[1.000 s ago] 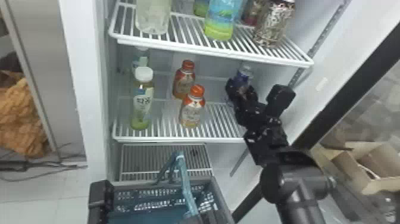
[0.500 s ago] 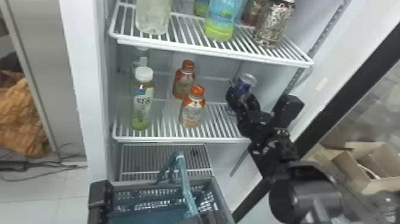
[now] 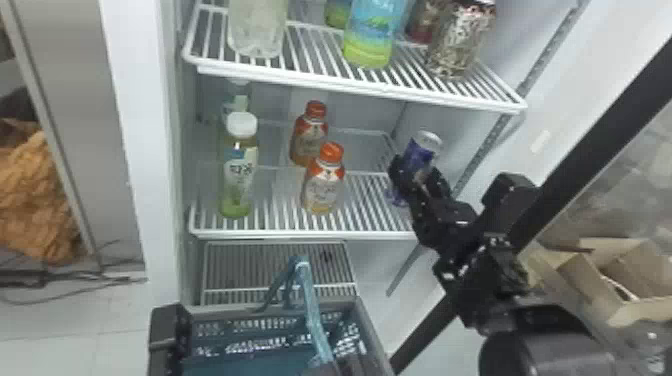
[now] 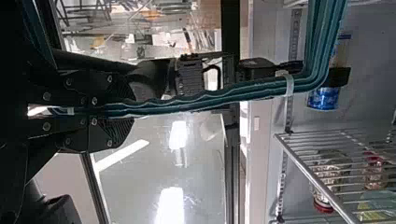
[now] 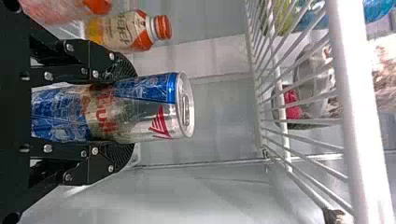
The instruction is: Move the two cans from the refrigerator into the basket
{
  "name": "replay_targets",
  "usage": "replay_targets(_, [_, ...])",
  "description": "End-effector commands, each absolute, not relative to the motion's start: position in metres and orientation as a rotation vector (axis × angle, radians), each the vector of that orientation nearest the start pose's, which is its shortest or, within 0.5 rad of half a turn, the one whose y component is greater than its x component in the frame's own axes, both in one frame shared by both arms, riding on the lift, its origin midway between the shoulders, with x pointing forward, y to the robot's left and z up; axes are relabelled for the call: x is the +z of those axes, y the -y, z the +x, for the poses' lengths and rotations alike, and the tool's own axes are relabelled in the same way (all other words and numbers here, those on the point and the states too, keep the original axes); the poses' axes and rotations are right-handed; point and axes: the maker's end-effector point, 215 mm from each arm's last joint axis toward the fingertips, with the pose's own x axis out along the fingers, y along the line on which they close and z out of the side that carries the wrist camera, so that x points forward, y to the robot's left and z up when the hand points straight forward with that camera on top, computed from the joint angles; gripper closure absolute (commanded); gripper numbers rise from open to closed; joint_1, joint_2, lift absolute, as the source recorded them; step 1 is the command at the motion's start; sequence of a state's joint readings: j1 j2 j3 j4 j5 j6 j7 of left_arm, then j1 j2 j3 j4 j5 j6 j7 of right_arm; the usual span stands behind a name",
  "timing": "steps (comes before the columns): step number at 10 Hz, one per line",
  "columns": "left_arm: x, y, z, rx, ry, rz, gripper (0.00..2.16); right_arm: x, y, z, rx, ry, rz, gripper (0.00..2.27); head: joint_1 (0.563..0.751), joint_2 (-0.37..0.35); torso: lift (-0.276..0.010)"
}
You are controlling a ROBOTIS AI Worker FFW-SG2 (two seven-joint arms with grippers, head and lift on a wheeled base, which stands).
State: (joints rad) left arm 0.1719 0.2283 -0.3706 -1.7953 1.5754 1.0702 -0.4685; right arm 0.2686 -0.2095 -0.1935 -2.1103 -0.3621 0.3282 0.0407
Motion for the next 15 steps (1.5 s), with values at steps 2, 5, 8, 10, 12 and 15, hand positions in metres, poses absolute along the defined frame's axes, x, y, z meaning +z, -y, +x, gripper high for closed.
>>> replay_targets(2, [-0.285, 0.104, 0.243, -1.413, -0.926, -1.441, 1.21, -0.253, 0.315, 0.487, 0.038, -0.031, 0.100, 0.86, 0.695, -0.350, -0.266])
replay_targets(5, [-0.285, 0.104, 0.243, -1.412, -0.927, -1.444, 1.21, -0.245, 0.310, 0.456, 0.054, -0.047, 0.096, 0.86, 0.695, -0.350, -0.266])
replay_targets(8, [-0.286, 0.104, 0.242, -1.410, -0.929, -1.445, 1.21, -0.241, 0.293, 0.433, 0.091, -0.078, 0.106, 0.86, 0.695, -0.350, -0.266])
replay_targets(10, [-0.287, 0.103, 0.241, -1.405, -0.931, -1.449, 1.21, -0.243, 0.284, 0.413, 0.113, -0.124, 0.108, 0.86, 0.695, -0.350, -0.266])
replay_targets(12, [-0.288, 0.103, 0.241, -1.402, -0.931, -1.449, 1.21, -0.243, 0.274, 0.398, 0.139, -0.161, 0.101, 0.84, 0.695, -0.350, -0.266])
replay_targets(15, [-0.289, 0.103, 0.241, -1.397, -0.932, -1.453, 1.21, -0.259, 0.271, 0.367, 0.148, -0.278, 0.104, 0.84, 0.695, -0.350, -0.266])
